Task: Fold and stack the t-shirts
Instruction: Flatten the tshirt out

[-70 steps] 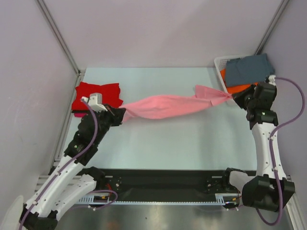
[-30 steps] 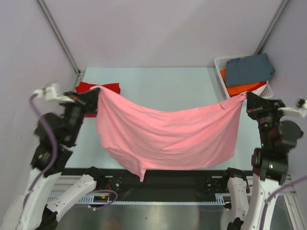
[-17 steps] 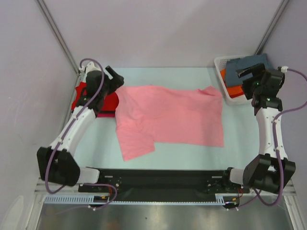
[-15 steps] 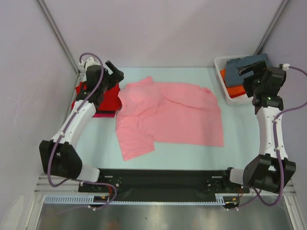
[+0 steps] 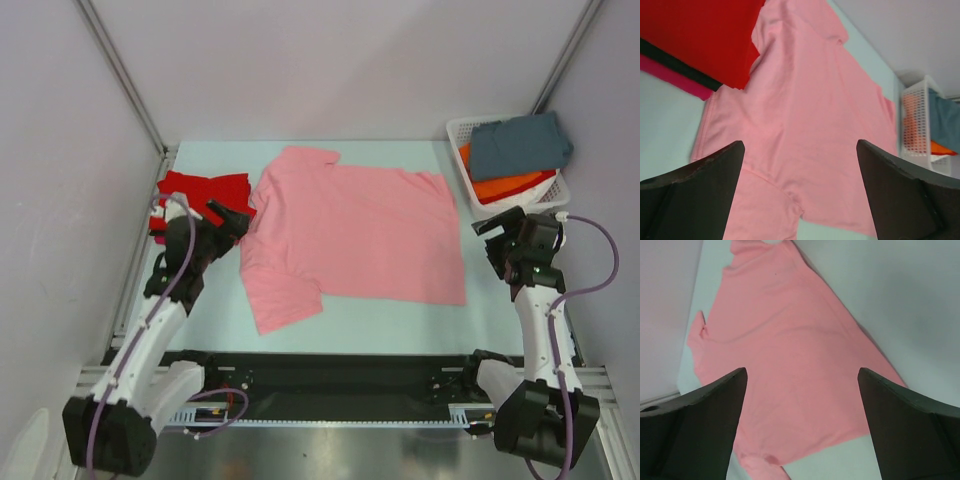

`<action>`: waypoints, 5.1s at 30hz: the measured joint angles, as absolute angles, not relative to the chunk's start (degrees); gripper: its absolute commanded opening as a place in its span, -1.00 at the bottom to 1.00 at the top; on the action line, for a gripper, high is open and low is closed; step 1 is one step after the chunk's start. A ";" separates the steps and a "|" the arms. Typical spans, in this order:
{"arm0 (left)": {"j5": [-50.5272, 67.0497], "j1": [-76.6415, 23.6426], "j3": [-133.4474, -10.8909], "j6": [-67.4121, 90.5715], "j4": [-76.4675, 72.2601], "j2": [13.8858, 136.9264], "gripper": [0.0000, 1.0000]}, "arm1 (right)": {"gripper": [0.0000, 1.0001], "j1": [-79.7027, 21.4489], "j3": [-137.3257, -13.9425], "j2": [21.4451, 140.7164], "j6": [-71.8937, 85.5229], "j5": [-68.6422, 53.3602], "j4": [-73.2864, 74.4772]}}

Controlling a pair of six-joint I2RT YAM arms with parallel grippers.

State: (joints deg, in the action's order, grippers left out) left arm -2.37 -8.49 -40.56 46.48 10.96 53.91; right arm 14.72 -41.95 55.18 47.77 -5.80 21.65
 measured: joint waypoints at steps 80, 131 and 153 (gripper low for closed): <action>-4.64 -31.88 -16.67 68.60 33.76 41.34 -0.02 | -1.00 3.25 -22.09 51.20 54.83 9.10 28.62; -2.28 -16.32 -97.36 41.95 27.35 36.64 -1.00 | -1.00 9.61 -75.11 32.05 41.85 -22.37 21.23; -3.20 -12.32 -83.15 46.04 21.78 83.11 -0.99 | -1.00 9.82 -65.58 69.73 48.51 -18.98 18.61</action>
State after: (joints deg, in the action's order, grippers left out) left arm -3.20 -12.32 -83.15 46.04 21.78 83.11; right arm 9.82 -65.58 69.73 48.51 -18.98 18.61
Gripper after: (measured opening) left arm 0.009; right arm 0.011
